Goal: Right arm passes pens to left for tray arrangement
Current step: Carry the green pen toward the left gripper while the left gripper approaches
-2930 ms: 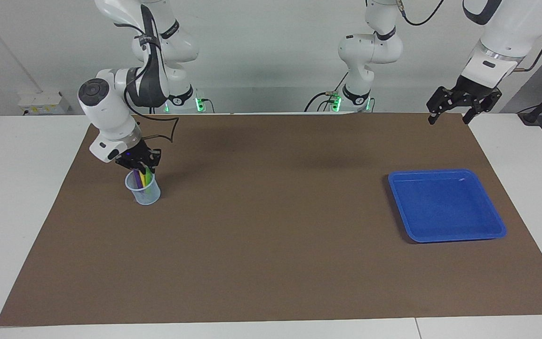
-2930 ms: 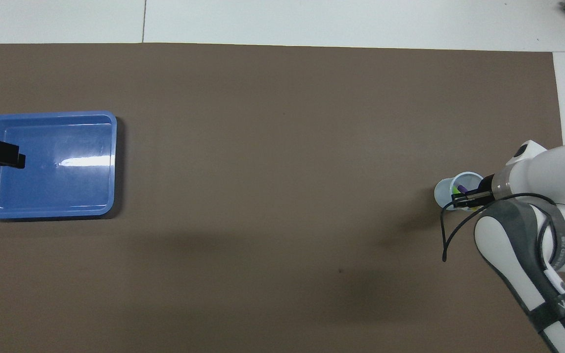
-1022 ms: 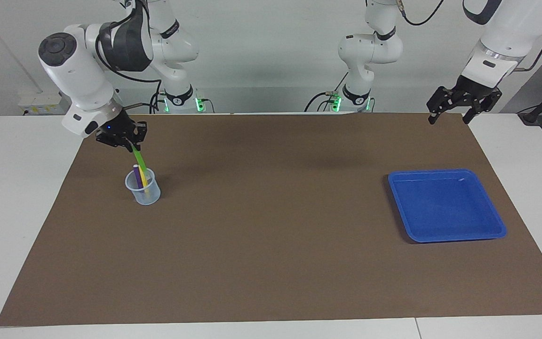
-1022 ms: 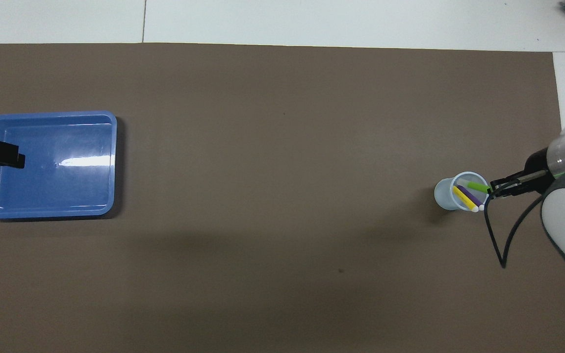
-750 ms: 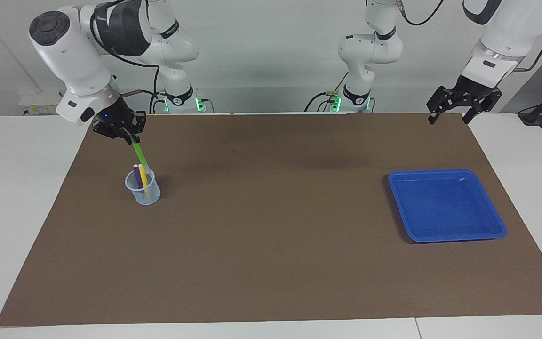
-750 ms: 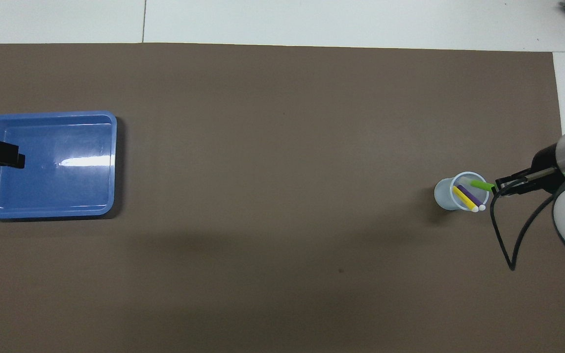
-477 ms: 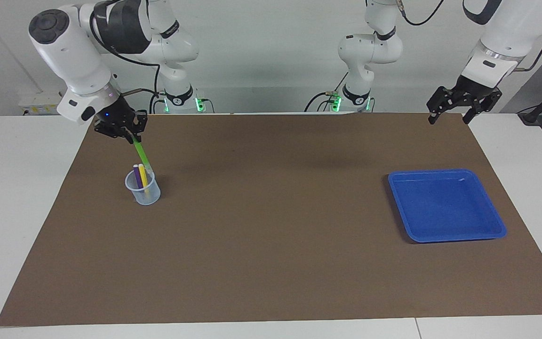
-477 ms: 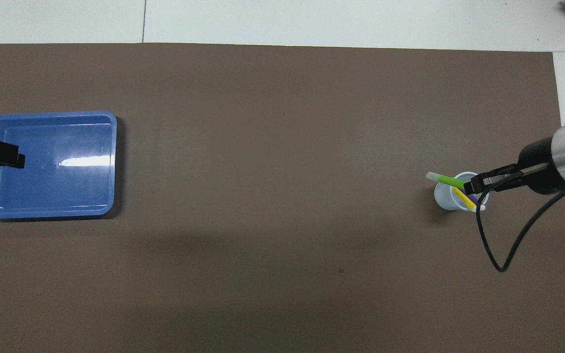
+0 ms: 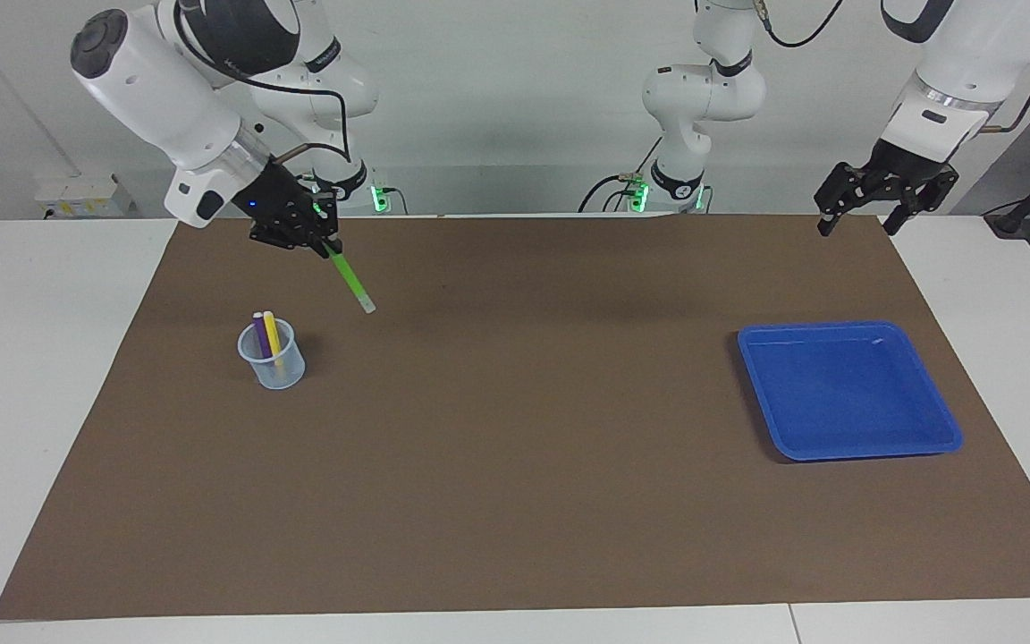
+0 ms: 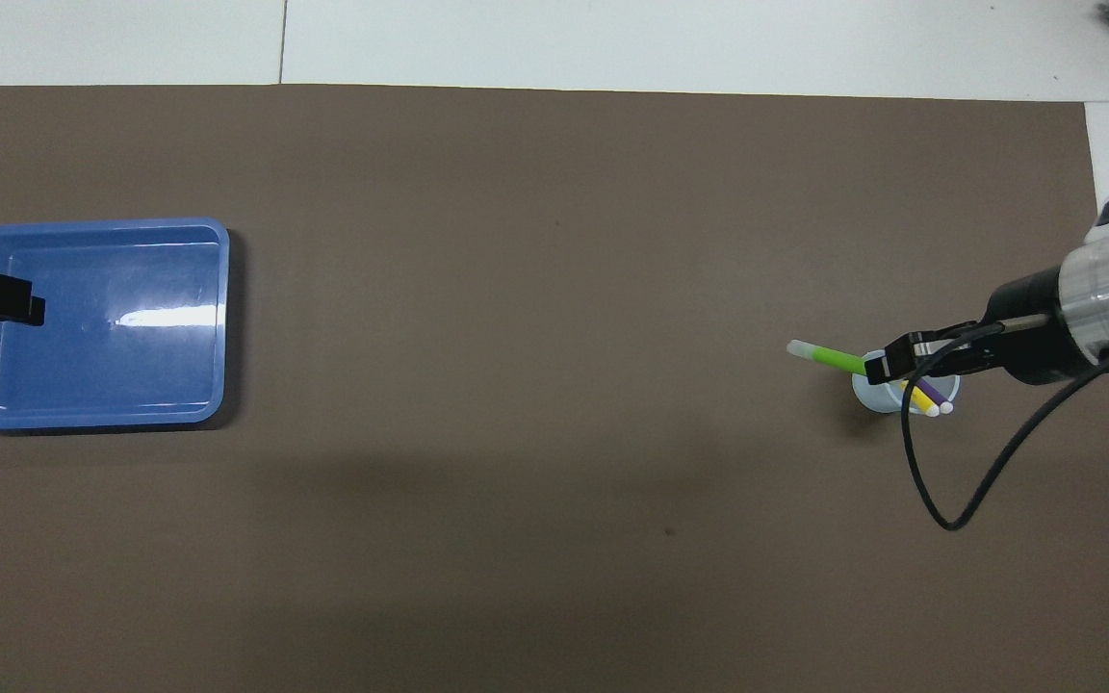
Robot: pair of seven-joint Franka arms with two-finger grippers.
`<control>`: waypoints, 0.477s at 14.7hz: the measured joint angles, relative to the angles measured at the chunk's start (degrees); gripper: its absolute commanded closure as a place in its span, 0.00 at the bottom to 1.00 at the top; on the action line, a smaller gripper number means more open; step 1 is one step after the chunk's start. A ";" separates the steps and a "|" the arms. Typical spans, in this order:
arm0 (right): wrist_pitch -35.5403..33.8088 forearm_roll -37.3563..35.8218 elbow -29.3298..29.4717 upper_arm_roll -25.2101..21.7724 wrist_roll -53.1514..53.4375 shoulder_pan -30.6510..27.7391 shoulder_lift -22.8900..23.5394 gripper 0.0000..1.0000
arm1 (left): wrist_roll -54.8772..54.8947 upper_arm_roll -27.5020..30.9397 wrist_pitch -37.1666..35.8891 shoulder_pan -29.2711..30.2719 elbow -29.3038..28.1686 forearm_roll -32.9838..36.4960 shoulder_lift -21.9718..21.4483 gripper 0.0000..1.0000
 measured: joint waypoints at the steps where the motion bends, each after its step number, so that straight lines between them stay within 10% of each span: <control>1: 0.11 1.47 -0.06 0.11 1.99 0.58 -0.03 1.00 | 0.00 0.01 0.45 0.00 -0.04 0.00 0.00 0.00; 7: 0.11 11.55 -3.61 -0.04 3.24 0.80 -0.76 1.00 | -0.11 0.01 0.84 0.00 -0.46 0.01 -0.06 0.00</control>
